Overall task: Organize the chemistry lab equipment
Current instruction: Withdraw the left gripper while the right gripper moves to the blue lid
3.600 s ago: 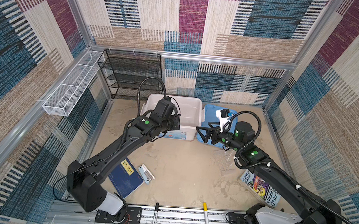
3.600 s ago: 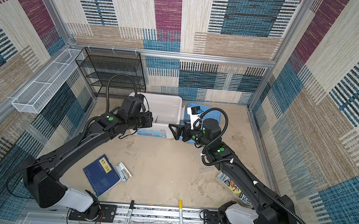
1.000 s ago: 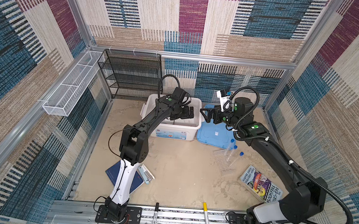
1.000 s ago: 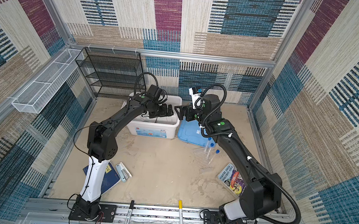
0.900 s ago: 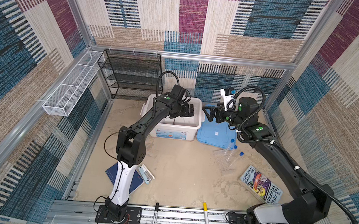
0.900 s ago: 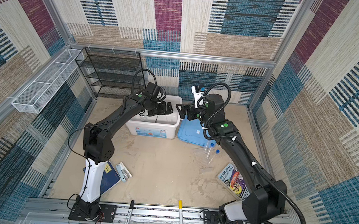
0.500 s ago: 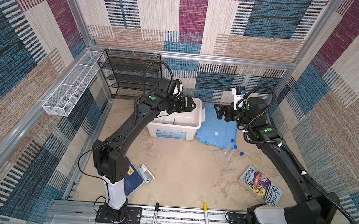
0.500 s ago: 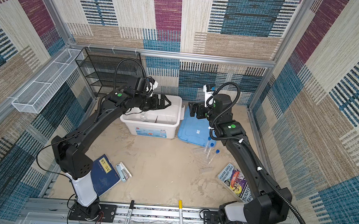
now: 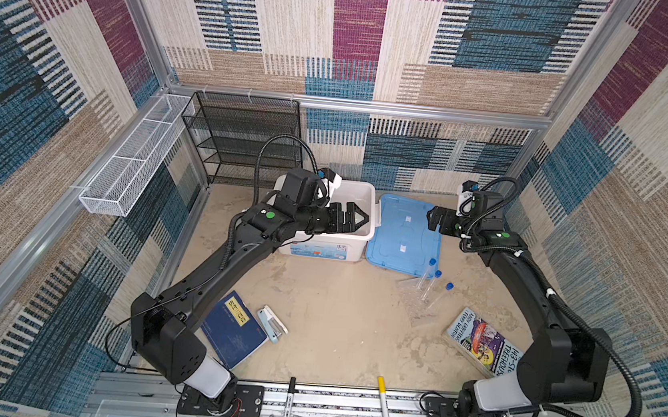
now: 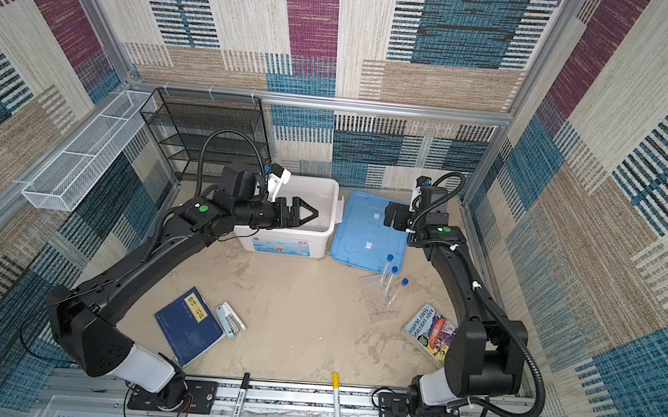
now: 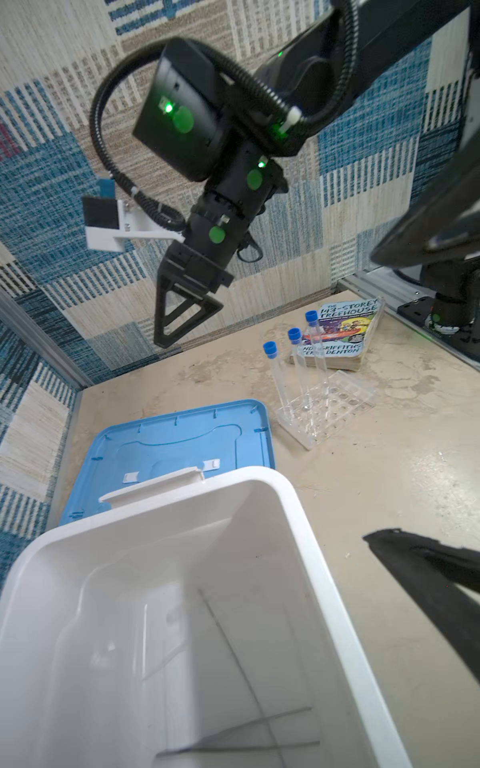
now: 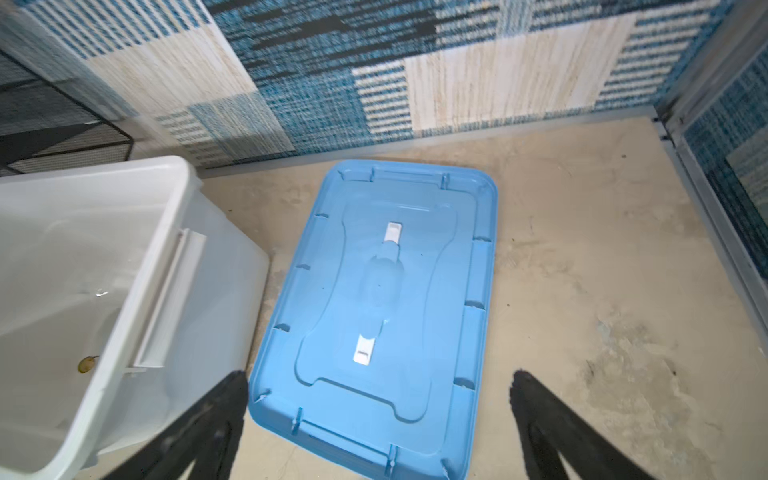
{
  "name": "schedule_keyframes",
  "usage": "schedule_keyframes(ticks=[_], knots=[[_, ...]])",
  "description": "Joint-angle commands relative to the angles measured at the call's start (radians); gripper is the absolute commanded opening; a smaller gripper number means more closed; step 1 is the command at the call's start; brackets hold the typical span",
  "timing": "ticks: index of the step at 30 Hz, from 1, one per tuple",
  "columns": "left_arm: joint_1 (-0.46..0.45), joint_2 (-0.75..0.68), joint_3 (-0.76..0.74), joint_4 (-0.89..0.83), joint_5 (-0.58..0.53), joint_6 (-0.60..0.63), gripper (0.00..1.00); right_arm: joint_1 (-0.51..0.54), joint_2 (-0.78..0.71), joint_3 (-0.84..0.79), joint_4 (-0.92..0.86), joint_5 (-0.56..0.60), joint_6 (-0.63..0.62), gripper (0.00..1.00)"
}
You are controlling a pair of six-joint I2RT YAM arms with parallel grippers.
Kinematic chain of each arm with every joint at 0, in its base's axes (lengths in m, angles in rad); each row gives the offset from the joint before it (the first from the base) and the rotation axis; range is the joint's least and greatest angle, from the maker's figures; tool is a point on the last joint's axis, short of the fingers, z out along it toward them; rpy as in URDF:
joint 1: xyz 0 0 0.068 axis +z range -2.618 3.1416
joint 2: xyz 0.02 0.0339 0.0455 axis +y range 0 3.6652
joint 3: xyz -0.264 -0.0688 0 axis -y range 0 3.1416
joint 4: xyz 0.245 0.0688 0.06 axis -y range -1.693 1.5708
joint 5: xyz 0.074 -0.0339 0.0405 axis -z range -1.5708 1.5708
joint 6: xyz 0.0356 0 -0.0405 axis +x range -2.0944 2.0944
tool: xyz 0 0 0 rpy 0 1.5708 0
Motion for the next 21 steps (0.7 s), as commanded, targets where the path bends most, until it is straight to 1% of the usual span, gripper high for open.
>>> schedule_keyframes(ticks=[1,6,8,11,12,13,15,17,21], knots=[[-0.003,-0.028,-0.052,0.073,0.034,-0.030,1.00,-0.035,0.039,-0.013,0.001,-0.021,0.030,0.99],[-0.020,-0.061,-0.178,0.175,0.062,-0.093,0.99,-0.067,0.119,-0.039,0.004,-0.016,0.051,0.93],[-0.042,-0.062,-0.190,0.167,0.056,-0.074,0.99,-0.074,0.143,-0.054,0.015,-0.018,0.051,0.89],[-0.080,-0.054,-0.173,0.094,0.015,-0.010,0.99,-0.089,0.185,-0.068,0.034,-0.036,0.052,0.81],[-0.086,-0.051,-0.176,0.089,0.014,-0.007,1.00,-0.092,0.204,-0.063,0.034,-0.034,0.052,0.79],[-0.088,-0.051,-0.186,0.096,0.018,-0.014,1.00,-0.095,0.218,-0.057,0.034,-0.031,0.049,0.76],[-0.089,-0.052,-0.218,0.135,0.040,-0.041,1.00,-0.101,0.252,-0.045,0.040,-0.022,0.040,0.69],[-0.091,-0.052,-0.242,0.159,0.048,-0.062,1.00,-0.107,0.286,-0.031,0.037,-0.011,0.031,0.66],[-0.099,-0.052,-0.259,0.160,0.042,-0.064,1.00,-0.115,0.345,-0.008,0.026,-0.020,0.019,0.59]])
